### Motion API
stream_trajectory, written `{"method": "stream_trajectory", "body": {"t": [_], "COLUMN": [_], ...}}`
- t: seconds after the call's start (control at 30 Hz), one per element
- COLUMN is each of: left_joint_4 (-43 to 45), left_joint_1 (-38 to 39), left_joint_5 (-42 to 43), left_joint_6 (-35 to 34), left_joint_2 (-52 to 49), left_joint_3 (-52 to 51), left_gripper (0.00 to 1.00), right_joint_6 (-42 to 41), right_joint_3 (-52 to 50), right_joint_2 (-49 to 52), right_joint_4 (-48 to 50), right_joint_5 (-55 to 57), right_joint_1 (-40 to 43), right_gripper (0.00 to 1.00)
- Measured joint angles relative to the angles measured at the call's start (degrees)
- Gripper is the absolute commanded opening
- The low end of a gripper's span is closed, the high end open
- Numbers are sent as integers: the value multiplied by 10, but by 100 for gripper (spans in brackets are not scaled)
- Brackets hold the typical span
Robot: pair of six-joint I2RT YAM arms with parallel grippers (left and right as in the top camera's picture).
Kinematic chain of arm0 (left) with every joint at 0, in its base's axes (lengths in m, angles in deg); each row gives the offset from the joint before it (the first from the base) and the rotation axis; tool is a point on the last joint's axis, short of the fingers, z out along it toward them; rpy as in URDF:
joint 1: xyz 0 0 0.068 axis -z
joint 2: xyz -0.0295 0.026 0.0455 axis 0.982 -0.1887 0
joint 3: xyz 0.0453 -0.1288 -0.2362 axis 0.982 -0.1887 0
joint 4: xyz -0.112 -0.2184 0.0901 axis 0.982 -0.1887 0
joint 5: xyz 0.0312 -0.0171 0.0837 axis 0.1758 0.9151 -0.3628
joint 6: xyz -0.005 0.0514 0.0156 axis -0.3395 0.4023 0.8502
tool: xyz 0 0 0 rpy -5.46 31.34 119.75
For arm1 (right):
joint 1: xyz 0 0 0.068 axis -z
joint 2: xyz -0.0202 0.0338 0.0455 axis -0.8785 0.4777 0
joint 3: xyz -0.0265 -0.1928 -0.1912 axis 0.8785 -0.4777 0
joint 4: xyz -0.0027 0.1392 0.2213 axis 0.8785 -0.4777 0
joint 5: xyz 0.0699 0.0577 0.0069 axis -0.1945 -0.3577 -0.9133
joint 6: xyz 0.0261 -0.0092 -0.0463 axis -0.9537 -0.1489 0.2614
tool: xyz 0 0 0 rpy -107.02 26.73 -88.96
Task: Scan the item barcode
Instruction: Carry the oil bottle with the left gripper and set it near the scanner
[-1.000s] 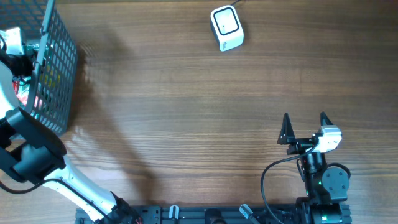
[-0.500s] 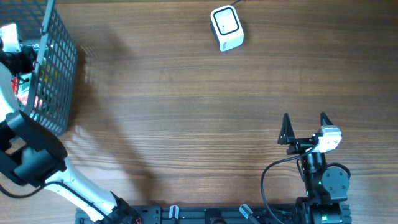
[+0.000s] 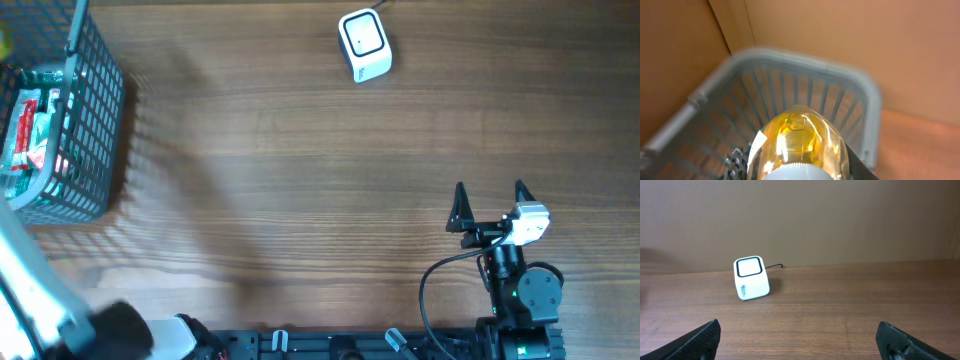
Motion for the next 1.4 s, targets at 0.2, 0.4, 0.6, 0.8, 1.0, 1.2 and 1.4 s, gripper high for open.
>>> {"method": "stream_trajectory", "body": {"t": [0.2, 0.4, 0.6, 0.8, 1.0, 1.2, 1.4], "left_joint_4": [12, -122, -221, -291, -290, -222, -155], "left_joint_1": [11, 123, 296, 487, 681, 807, 885], "left_joint_5": [0, 2, 1, -48, -170, -239, -299], "left_joint_6": [-79, -138, -179, -234, -331, -436, -485], "left_joint_2": [159, 242, 232, 160, 11, -128, -236], "left_joint_3": [0, 1, 0, 0, 0, 0, 0], "left_gripper": [28, 24, 22, 22, 23, 25, 23], "right_joint_6": [0, 0, 0, 0, 0, 0, 0], "right_joint_3": [0, 0, 0, 0, 0, 0, 0], "right_joint_2": [0, 0, 0, 0, 0, 0, 0], "right_joint_4": [0, 0, 0, 0, 0, 0, 0], "right_joint_5": [0, 0, 0, 0, 0, 0, 0], "right_joint_1": [0, 0, 0, 0, 0, 0, 0], "right_gripper": [100, 100, 100, 100, 100, 100, 100]}}
